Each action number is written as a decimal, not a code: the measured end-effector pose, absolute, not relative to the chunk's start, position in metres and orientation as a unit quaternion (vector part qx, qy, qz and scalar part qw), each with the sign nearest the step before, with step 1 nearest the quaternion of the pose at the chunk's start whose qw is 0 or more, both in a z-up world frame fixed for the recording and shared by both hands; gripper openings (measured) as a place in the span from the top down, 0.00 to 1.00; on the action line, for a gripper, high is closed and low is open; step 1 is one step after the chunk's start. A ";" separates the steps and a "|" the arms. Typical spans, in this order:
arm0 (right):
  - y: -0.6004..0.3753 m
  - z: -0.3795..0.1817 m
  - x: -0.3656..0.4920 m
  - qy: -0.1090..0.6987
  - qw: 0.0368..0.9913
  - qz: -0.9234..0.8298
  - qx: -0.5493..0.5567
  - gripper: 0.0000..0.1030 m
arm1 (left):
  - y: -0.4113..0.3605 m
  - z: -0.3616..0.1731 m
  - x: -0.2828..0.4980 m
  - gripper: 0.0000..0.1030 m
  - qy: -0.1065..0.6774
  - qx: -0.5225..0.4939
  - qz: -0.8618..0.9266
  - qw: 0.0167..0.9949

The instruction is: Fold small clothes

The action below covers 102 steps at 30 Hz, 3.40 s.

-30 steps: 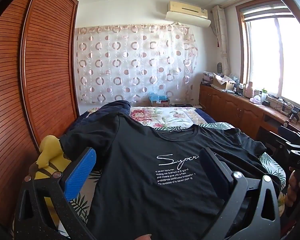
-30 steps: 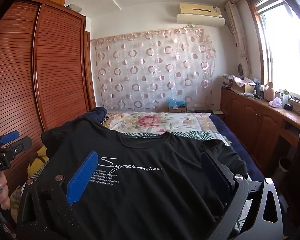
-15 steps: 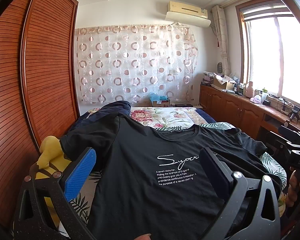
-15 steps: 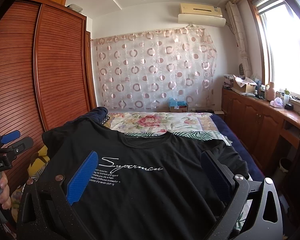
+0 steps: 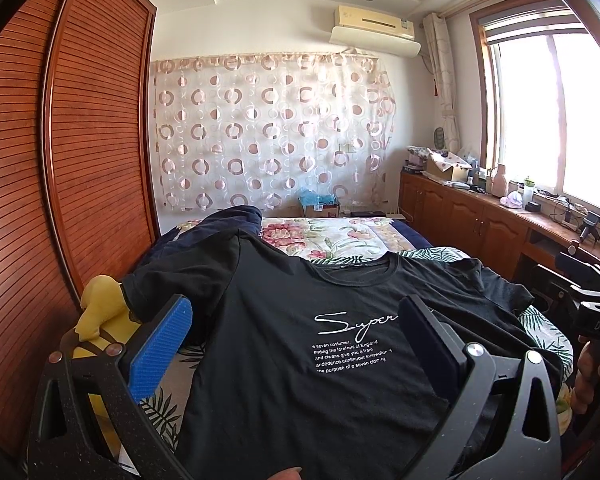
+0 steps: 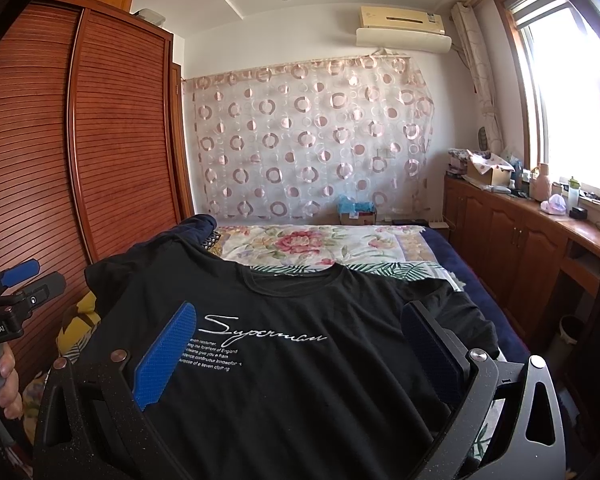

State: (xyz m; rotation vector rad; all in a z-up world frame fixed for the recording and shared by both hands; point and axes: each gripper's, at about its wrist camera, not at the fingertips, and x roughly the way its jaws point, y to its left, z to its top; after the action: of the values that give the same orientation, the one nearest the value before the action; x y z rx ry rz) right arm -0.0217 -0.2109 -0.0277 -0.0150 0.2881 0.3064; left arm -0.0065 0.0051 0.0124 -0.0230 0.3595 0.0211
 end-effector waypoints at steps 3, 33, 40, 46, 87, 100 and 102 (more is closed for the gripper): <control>-0.211 -0.028 -0.022 0.143 0.978 0.152 -0.008 0.01 | 0.004 0.012 -0.007 0.00 0.179 -0.012 0.010 0.984; -0.208 -0.027 -0.022 0.142 0.978 0.156 -0.006 0.01 | 0.006 0.021 -0.007 0.00 0.175 -0.010 0.010 0.984; -0.206 -0.026 -0.022 0.143 0.977 0.157 -0.006 0.01 | 0.006 0.021 -0.007 0.00 0.175 -0.010 0.009 0.984; -0.206 -0.027 -0.020 0.145 0.976 0.161 -0.004 0.01 | 0.005 0.024 -0.008 0.00 0.178 -0.008 0.008 0.984; -0.197 -0.053 0.050 0.258 0.934 0.239 -0.059 0.01 | 0.144 -0.025 0.051 0.35 0.276 -0.060 0.022 0.959; -0.206 -0.049 0.065 0.286 0.922 0.247 -0.088 0.01 | 0.201 -0.033 0.127 0.61 0.321 -0.062 0.061 0.943; -0.204 -0.051 0.070 0.286 0.921 0.249 -0.090 0.01 | 0.205 -0.036 0.132 0.71 0.328 -0.062 0.065 0.940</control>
State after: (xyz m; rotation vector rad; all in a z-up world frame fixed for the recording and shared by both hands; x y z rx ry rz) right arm 0.0695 -0.2037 -0.0511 -0.1843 0.5871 0.5126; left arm 0.1320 0.2049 -0.0359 -0.1269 0.6695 0.1330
